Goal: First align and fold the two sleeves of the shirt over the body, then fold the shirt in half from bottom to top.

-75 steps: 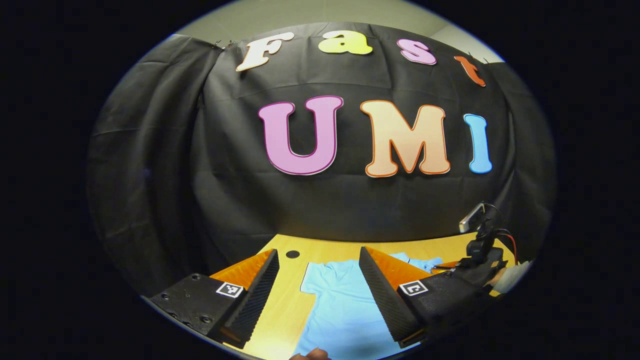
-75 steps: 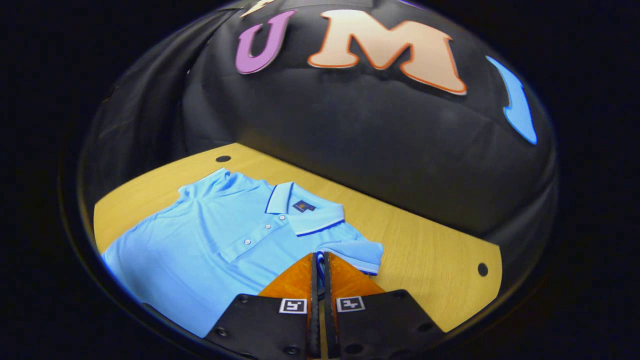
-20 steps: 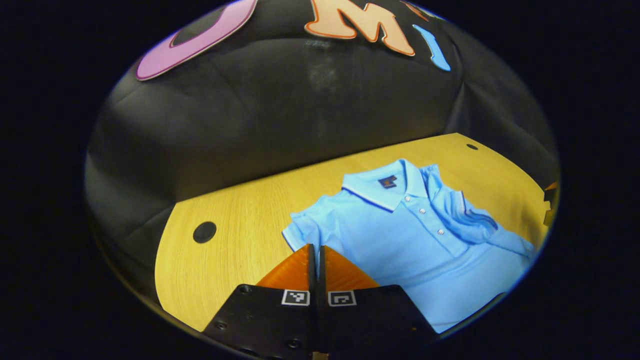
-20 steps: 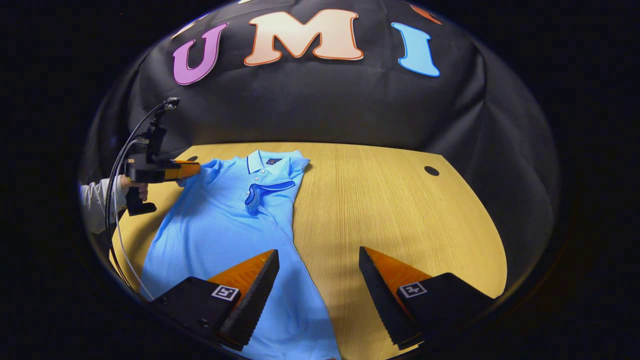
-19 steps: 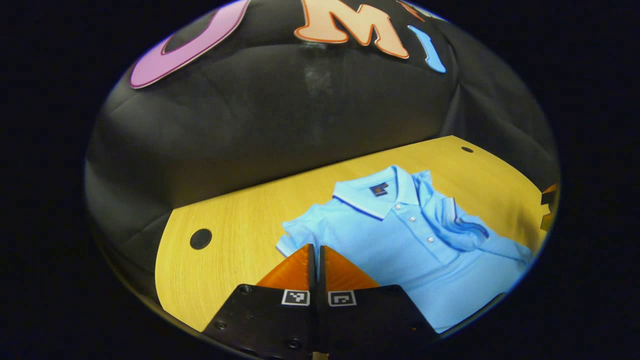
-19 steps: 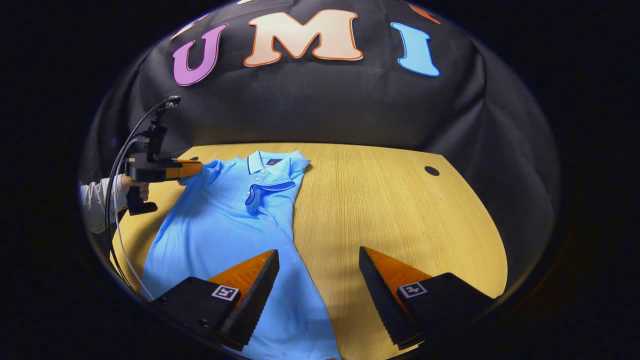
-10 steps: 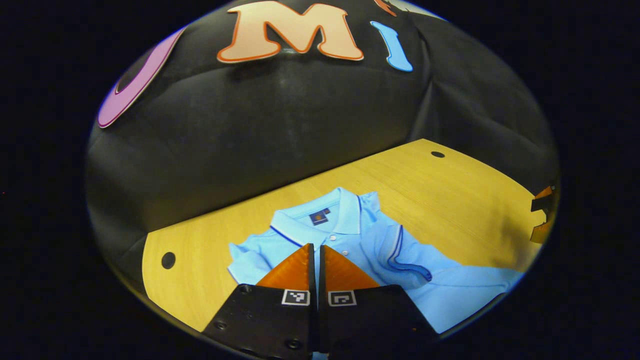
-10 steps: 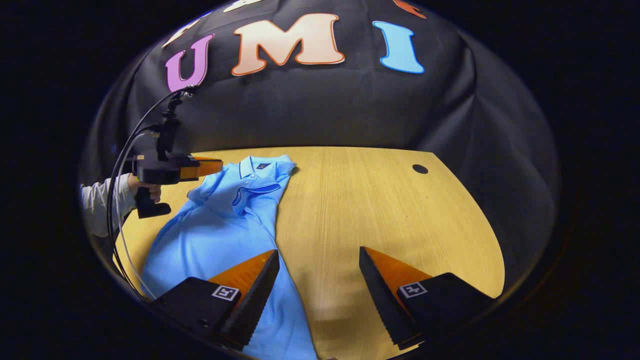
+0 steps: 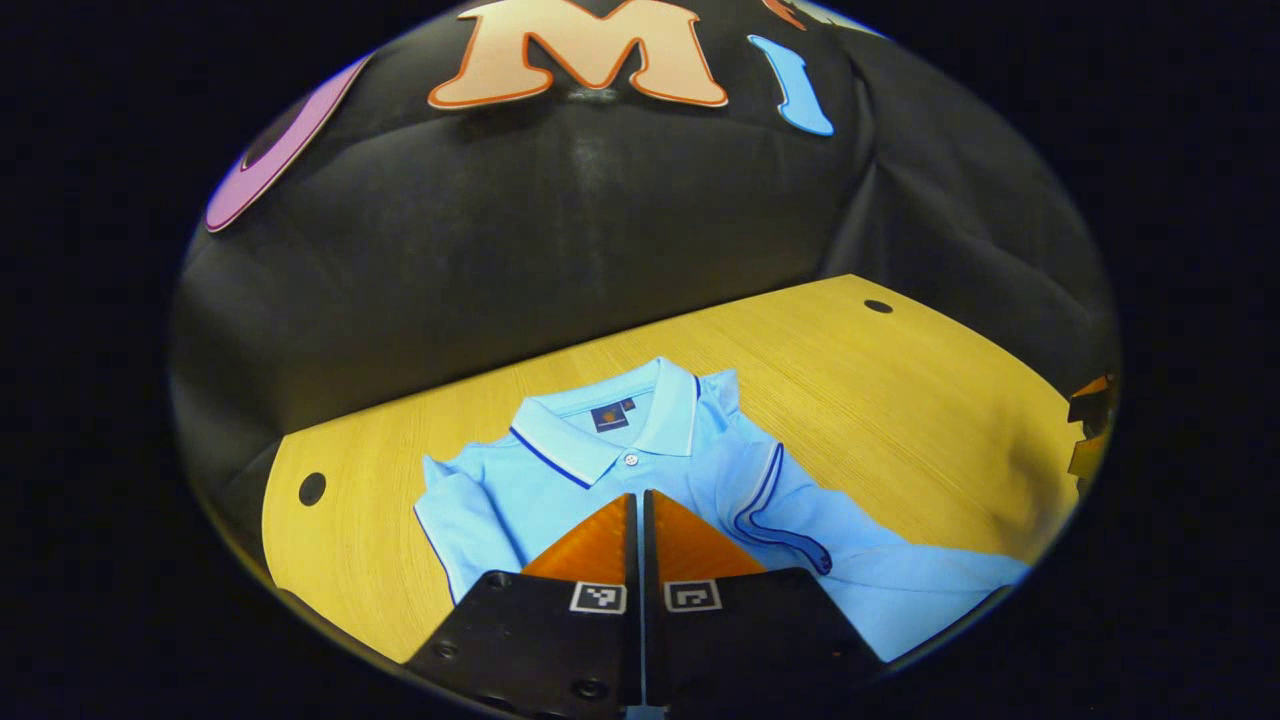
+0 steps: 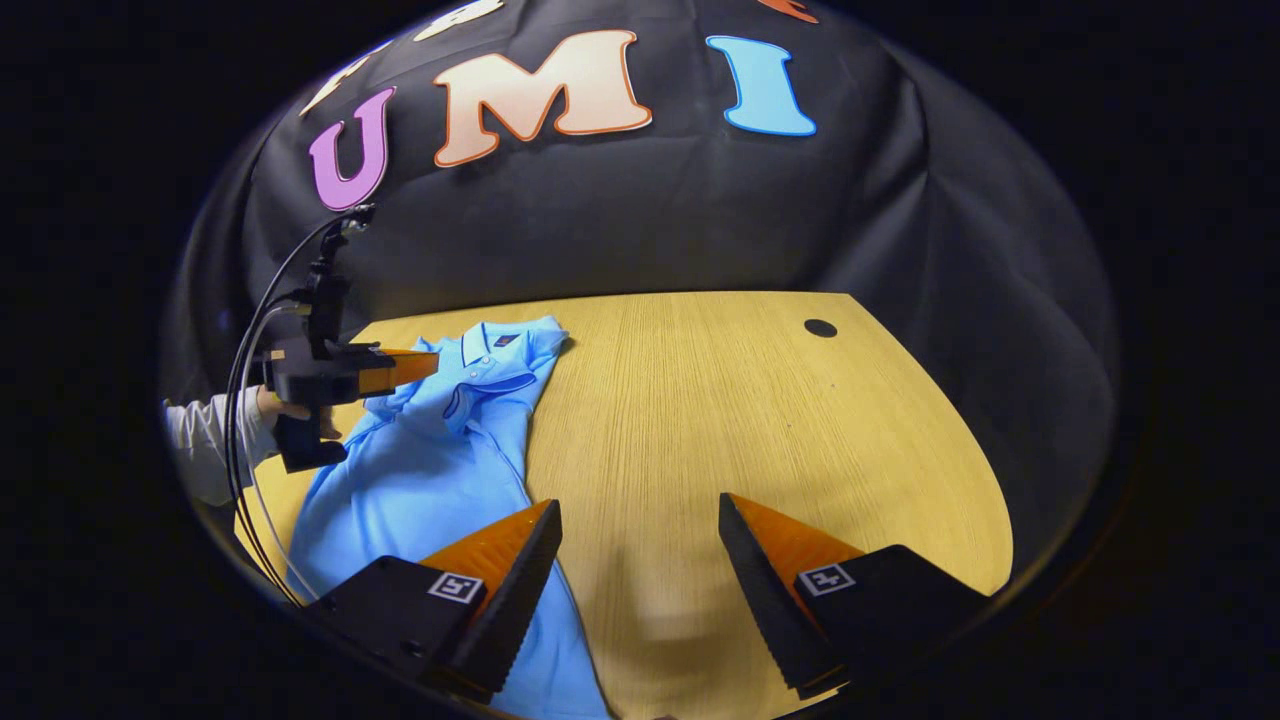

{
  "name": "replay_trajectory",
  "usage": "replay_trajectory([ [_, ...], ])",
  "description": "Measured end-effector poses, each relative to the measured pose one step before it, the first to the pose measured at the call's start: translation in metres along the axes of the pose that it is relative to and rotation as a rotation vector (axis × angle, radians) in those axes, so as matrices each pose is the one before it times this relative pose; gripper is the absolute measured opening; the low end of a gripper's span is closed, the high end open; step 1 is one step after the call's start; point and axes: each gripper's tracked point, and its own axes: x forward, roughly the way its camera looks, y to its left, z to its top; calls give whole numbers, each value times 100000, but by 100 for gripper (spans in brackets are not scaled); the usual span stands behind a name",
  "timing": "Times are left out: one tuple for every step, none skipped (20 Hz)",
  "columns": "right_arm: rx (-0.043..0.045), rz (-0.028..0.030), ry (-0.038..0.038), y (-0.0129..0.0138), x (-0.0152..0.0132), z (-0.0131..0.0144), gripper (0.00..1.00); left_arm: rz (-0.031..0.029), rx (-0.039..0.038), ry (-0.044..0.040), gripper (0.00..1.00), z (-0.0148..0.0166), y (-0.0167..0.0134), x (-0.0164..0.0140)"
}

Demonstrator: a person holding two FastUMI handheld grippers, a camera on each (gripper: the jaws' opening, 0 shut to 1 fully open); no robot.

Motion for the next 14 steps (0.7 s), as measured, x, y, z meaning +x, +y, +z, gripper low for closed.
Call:
replay_trajectory([
  [-213, 367, -616, 240, 96, 178, 98, 45, -322, 1572, 33, -574, 587, -874],
  [-206, 559, -437, 209, 92, 280, 97, 4502, 396, 1055, 67, -420, 1280, 305],
  [-79, 574, -161, 380, 193, 68, 98, 3223, -719, 441, 100, -698, 1519, -695],
  [-59, 578, -9, 359, 150, 136, 98, 3557, -1652, 32, 95, -439, 1337, -159],
  [-124, 633, 183, 368, 197, -16, 98, 3369, -2100, 864, 95, -639, 1256, -231],
  [-353, 549, 181, 296, 101, 50, 98, 2856, -1822, 1297, 95, -796, 1146, 83],
  [-703, 437, 355, 280, 90, -115, 98, 1767, -1162, 1436, 95, -817, 830, 312],
  [-937, -26, 303, 101, 29, -77, 98, 1743, -276, 1447, 95, -749, 602, 418],
  [-789, 0, 428, 92, 13, -152, 98, 1358, 16, 1031, 95, -597, 573, 521],
  [-553, -8, 537, 137, -41, -117, 98, 1135, -372, 603, 95, -358, 454, 481],
  [-512, -302, 816, -24, 72, -237, 98, 634, -895, 1176, 95, -373, 409, 355],
  [-336, -320, 467, -32, 23, -122, 98, -651, -1945, -1222, 95, 277, 50, 22],
  [-17, -216, 373, 130, 41, -78, 98, -702, -1068, -1778, 96, 696, -83, 539],
  [254, -135, 113, 29, 24, -1, 98, -745, 306, 2271, 95, -303, -110, 334],
])
